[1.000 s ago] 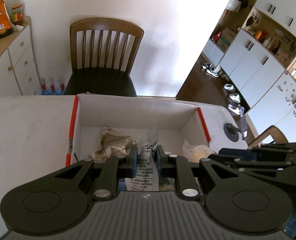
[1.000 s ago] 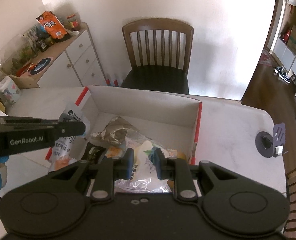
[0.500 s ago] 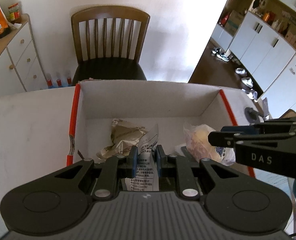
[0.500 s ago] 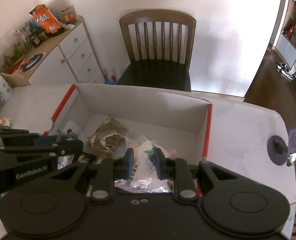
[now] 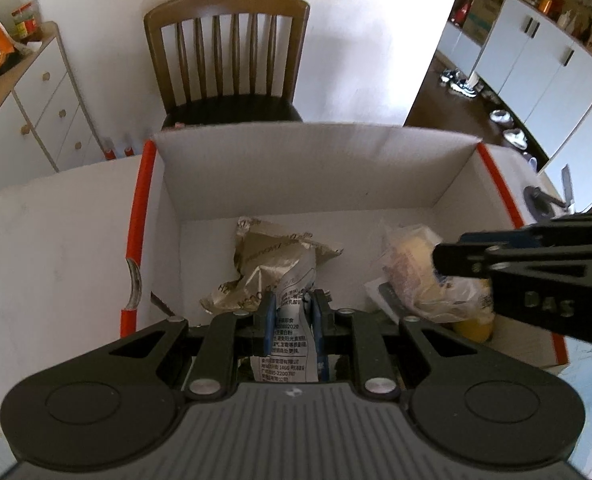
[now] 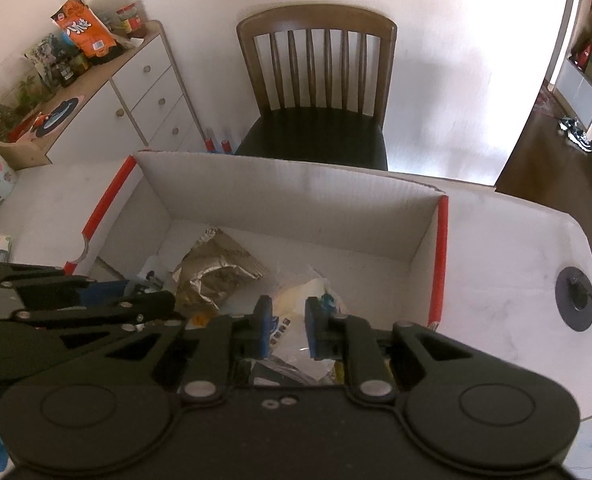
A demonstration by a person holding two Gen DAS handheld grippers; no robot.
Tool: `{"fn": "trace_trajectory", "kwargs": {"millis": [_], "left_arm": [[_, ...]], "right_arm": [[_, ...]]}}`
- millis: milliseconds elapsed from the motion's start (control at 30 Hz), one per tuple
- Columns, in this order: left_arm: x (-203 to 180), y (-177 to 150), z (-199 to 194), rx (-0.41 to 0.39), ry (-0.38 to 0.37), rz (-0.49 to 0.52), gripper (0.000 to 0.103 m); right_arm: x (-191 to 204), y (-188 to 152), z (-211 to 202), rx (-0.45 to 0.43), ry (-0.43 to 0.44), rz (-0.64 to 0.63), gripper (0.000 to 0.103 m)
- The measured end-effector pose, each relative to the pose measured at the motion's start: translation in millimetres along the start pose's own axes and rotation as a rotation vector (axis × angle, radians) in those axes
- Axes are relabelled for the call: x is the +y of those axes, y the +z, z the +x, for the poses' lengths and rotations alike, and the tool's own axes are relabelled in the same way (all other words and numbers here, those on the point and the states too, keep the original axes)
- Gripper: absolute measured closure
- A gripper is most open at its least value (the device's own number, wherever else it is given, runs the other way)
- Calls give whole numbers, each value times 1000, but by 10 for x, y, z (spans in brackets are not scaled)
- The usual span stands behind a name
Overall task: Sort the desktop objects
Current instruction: 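Open the left tool to drop the white packet while the right tool releases the blueberry bag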
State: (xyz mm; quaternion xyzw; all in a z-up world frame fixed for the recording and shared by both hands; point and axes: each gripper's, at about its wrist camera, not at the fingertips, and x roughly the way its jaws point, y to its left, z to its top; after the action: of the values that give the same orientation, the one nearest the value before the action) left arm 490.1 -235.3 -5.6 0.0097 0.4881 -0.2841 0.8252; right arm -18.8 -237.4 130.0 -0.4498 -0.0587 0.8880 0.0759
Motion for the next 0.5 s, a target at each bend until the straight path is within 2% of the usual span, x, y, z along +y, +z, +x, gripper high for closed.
{"fn": "trace_trajectory", "kwargs": {"millis": [233, 400, 500], "left_arm": [[21, -32, 147, 46, -16, -8, 86], [61, -38, 171, 70, -41, -22, 86], [87, -45, 144, 77, -55, -40, 80]], "right_arm": [[-57, -50, -64, -13, 23, 4, 69], [-92, -74, -164, -25, 46, 4, 49], [-121, -86, -225, -30, 59, 15, 43]]}}
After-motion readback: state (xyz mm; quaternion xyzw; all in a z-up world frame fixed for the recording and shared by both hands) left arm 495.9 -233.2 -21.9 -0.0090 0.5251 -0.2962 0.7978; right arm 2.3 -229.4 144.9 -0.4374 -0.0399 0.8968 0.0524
